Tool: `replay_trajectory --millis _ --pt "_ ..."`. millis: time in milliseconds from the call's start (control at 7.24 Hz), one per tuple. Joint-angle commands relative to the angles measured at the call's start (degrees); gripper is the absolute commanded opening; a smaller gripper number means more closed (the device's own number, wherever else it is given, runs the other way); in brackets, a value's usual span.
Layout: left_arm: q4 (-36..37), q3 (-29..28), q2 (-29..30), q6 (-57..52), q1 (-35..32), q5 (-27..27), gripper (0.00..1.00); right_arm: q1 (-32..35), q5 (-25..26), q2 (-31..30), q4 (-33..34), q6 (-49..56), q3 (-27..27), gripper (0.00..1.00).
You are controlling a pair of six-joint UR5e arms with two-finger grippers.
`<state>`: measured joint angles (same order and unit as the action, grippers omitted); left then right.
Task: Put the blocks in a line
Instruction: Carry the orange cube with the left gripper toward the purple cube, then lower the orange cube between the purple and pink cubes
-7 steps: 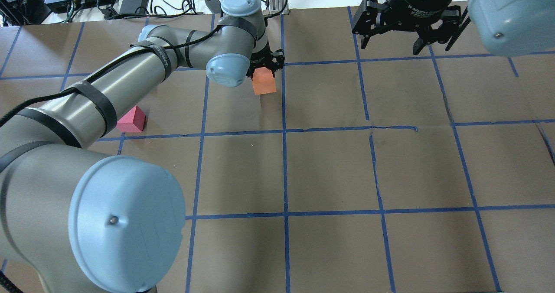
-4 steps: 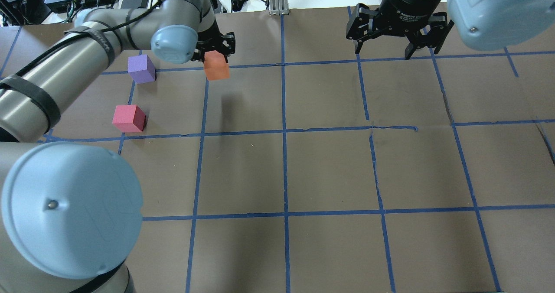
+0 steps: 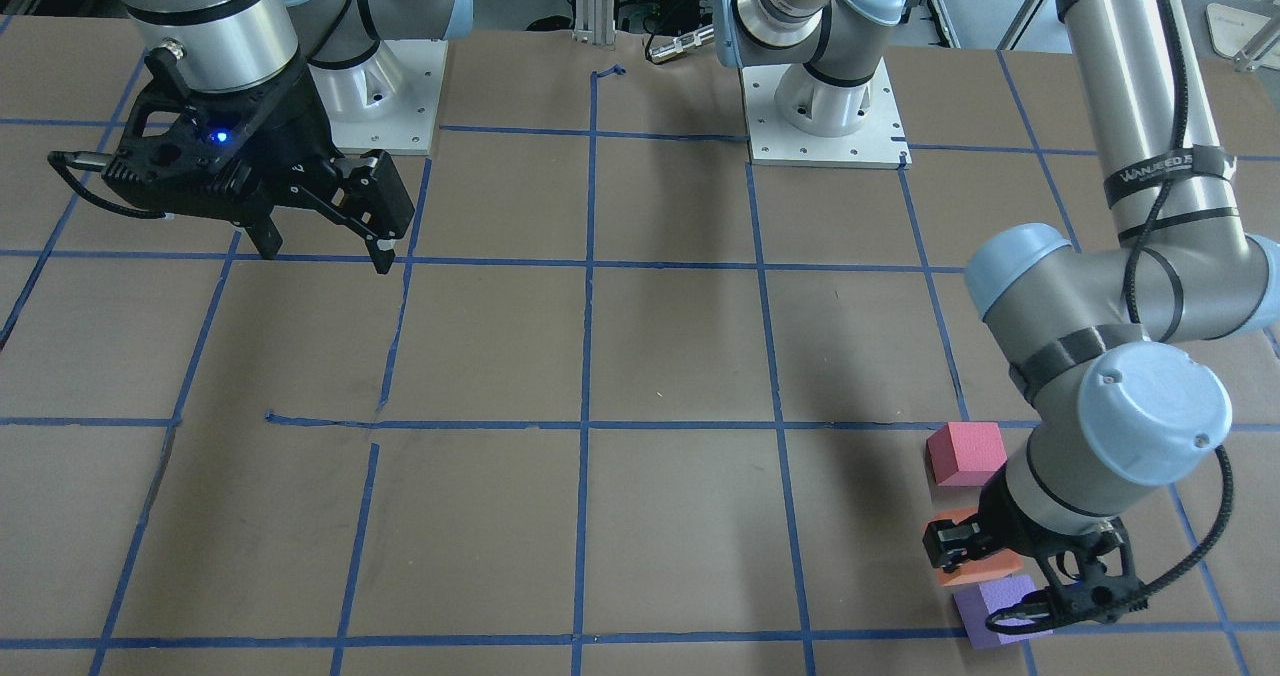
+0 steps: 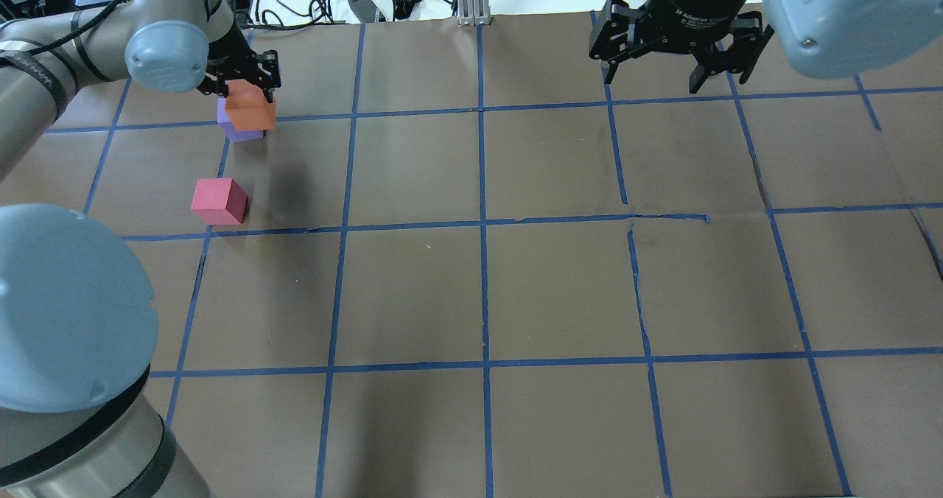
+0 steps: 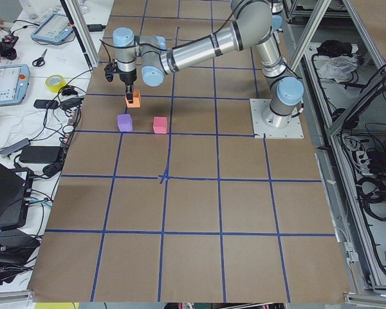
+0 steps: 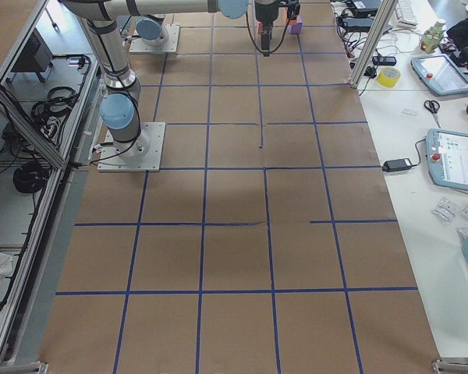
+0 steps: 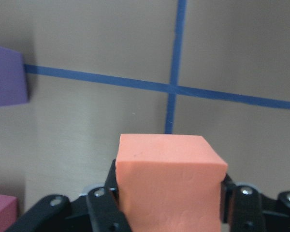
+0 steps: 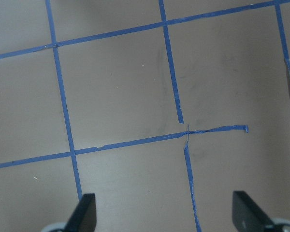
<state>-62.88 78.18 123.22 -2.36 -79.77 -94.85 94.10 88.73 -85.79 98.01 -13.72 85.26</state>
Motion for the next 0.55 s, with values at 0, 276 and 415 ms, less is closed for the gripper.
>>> replay_trajectory --millis 0,276,415 --pt "0.12 2.32 0.27 -4.13 3.74 0.28 0.02 0.03 0.12 0.10 -0.10 0.01 -0.27 1.00" --pt "0.64 4.43 0.27 -4.93 4.09 0.45 0.02 0.03 0.65 -0.52 -1.06 0.09 -0.36 1.00" --pt "0.74 4.61 0.35 -5.19 4.53 0.72 0.02 0.03 0.65 -0.43 -0.98 0.10 -0.36 1.00"
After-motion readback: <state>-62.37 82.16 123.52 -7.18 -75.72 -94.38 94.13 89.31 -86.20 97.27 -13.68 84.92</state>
